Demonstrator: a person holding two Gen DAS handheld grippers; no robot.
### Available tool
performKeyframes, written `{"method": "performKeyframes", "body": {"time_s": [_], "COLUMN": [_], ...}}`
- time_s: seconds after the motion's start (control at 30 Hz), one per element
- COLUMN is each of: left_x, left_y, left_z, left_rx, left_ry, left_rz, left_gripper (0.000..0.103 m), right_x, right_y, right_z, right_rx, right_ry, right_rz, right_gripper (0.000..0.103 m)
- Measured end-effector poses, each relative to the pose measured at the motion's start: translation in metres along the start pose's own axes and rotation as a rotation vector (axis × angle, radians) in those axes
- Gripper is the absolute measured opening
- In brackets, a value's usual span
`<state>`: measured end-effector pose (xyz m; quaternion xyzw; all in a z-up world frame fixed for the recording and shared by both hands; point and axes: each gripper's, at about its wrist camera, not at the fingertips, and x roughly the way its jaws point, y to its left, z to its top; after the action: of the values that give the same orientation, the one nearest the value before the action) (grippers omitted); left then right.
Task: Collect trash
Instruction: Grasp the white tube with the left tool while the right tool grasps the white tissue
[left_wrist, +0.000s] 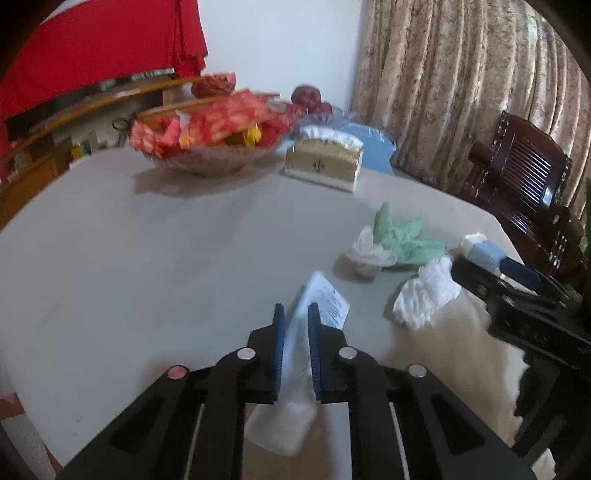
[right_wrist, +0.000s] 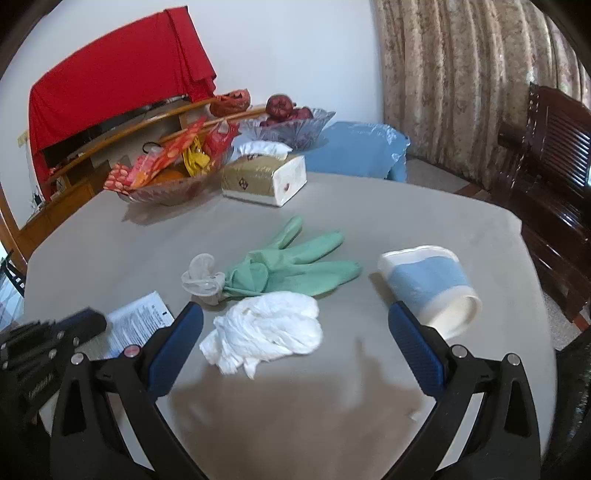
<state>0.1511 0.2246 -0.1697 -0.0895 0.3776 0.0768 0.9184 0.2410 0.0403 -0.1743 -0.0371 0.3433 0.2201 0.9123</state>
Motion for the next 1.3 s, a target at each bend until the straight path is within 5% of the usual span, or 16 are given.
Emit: {"method": "performKeyframes", "body": {"time_s": [0.17, 0.27, 0.3, 0.5, 0.67, 0.73, 0.87, 1.03, 1.1, 1.3], "left_x": [0.006, 0.009, 0.01, 0.027, 0.036, 0.041, 0.04, 0.038, 0.035, 0.028], "left_y": [-0.001, -0.003, -0.003, -0.01, 0.0, 0.01, 0.018, 0.028, 0.027, 0.013], "left_z": [-0.012, -0.015, -0.015, -0.017, -0.012, -0.011, -0.007, -0.007, -0.007, -0.011], "left_rx": [0.006, -0.003, -0.003, 0.049, 0.025, -0.018, -0.035, -0.078, -0.078, -0.07], "left_ry": [0.041, 0.052, 0.049, 0.071, 0.093, 0.115, 0.097, 0.083, 0.076, 0.071], "left_rz": [-0.03, -0.024, -0.018, 0.017, 0.064, 0.064, 0.066, 0.034, 0.016, -0.033], "left_gripper": [0.017, 0.05, 0.054, 0.07, 0.072, 0.07, 0.037, 0.02, 0.009, 0.005], "right_x": [0.019, 0.017, 0.016, 0.017, 0.019, 0.021, 0.028, 0.034, 0.039, 0.041], "right_y": [0.003, -0.001, -0.002, -0.005, 0.003, 0.007, 0.011, 0.015, 0.017, 0.016], "right_z": [-0.001, 0.0, 0.0, -0.001, -0.001, -0.001, 0.0, 0.0, -0.002, -0.005], "right_rx": [-0.007, 0.007, 0.004, 0.007, -0.013, -0.023, -0.021, -0.033, -0.034, -0.023], "right_ry": [0.051, 0.042, 0.039, 0.047, 0.053, 0.061, 0.081, 0.109, 0.143, 0.177], "right_rz": [-0.009, -0.012, -0.016, -0.015, 0.002, 0.002, 0.005, 0.013, 0.02, 0.068], "right_gripper": [0.097, 0.097, 0.097, 0.097, 0.097, 0.097, 0.097, 0.093, 0.081, 0.048]}}
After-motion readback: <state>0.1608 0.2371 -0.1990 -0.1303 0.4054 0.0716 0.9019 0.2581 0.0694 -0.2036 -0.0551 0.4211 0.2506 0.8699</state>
